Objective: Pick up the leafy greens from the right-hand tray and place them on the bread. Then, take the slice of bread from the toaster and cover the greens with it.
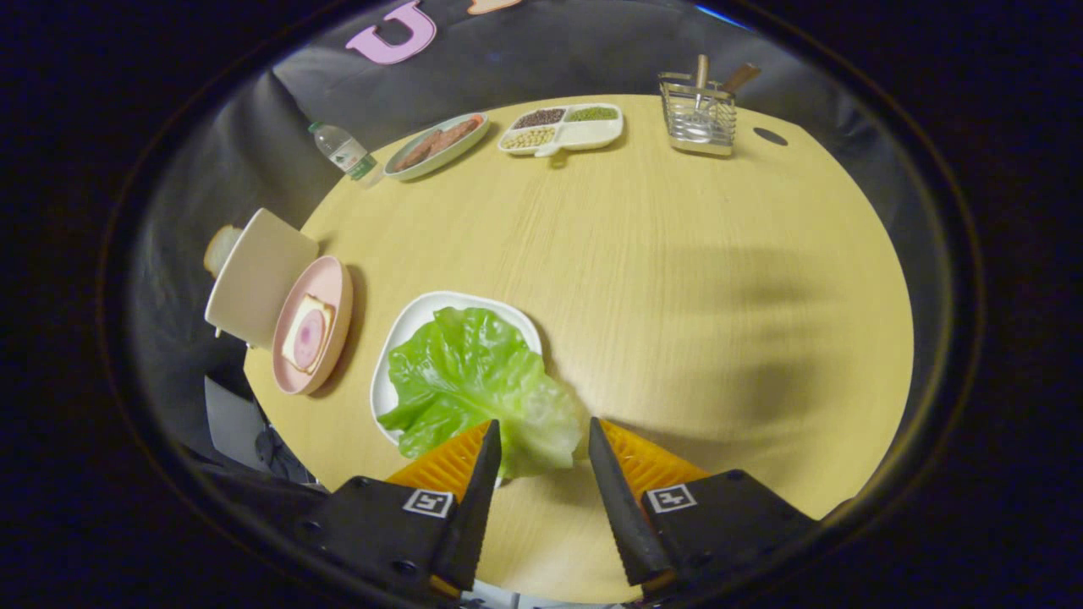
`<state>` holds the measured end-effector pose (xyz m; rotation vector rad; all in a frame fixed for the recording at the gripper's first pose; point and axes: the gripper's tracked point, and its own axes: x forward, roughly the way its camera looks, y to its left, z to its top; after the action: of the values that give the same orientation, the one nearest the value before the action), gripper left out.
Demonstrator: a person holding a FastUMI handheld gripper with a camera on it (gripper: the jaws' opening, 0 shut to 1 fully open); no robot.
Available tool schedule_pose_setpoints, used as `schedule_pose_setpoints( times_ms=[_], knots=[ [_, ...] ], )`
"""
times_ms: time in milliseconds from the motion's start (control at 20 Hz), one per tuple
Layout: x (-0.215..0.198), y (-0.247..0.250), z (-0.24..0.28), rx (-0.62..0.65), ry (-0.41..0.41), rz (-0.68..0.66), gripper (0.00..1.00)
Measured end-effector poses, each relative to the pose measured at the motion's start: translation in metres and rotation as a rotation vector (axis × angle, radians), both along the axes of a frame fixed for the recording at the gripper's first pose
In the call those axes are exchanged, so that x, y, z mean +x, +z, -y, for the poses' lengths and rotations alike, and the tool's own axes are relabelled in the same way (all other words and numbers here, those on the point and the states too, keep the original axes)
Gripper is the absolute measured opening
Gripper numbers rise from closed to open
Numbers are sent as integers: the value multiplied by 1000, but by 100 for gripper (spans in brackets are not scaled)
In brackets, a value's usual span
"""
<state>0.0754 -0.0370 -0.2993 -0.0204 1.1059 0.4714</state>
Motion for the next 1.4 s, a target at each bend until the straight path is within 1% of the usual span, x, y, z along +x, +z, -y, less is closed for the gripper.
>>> schedule_pose_setpoints(
  times_ms=[100, 300, 400, 500, 600, 1050, 1200, 1400],
  knots=[
    [0, 1, -3, 4, 14, -13, 63],
    [1, 9, -3, 18, -26, -18, 40],
    [-6, 17, -3, 14, -62, -9, 16],
    [1, 19, -8, 30, -94, -12, 10],
    [-3, 30, -14, 65, -109, -22, 5],
    [-28, 107, -80, 315, -193, -89, 5],
    [-37, 139, -116, 425, -196, -126, 5],
    [-48, 171, -168, 517, -160, -155, 5]
  ],
)
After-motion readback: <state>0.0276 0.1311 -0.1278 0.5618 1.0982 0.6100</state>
